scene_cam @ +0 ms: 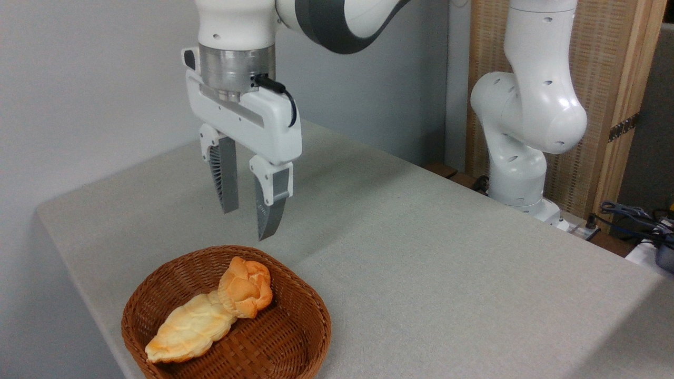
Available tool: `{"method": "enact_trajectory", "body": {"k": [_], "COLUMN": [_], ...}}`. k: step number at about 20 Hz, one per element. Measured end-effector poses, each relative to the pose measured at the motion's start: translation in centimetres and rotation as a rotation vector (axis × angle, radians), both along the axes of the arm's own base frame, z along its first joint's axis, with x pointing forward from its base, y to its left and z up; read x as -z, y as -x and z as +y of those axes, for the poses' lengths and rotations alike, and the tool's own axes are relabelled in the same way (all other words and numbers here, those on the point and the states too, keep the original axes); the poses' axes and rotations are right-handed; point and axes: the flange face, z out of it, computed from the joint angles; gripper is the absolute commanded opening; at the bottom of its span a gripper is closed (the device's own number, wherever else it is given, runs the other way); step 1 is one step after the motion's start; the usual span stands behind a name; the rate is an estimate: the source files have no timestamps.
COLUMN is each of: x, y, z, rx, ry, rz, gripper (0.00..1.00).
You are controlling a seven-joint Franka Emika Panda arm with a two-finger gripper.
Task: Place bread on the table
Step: 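Lower the open gripper onto the round orange bun in the basket, then close the gripper around the round orange bun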
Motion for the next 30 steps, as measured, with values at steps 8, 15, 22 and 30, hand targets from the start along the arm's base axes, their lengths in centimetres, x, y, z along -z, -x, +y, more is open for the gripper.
{"method": "enact_trajectory", "body": {"k": [8,15,22,30], "x": [5.4,9.7,10.9,11.1], "y": [-2.8,-4.0,-4.3,-4.3], "z": [-0.6,-1.0,-1.2,-1.2], "rx": [-0.005,-0.003,0.000,0.000], "ry": [-0.023,-0.043,-0.049,-0.050], "rz": [0.023,0.084,0.102,0.104], "gripper": [1.00,1.00,0.69,0.45]}}
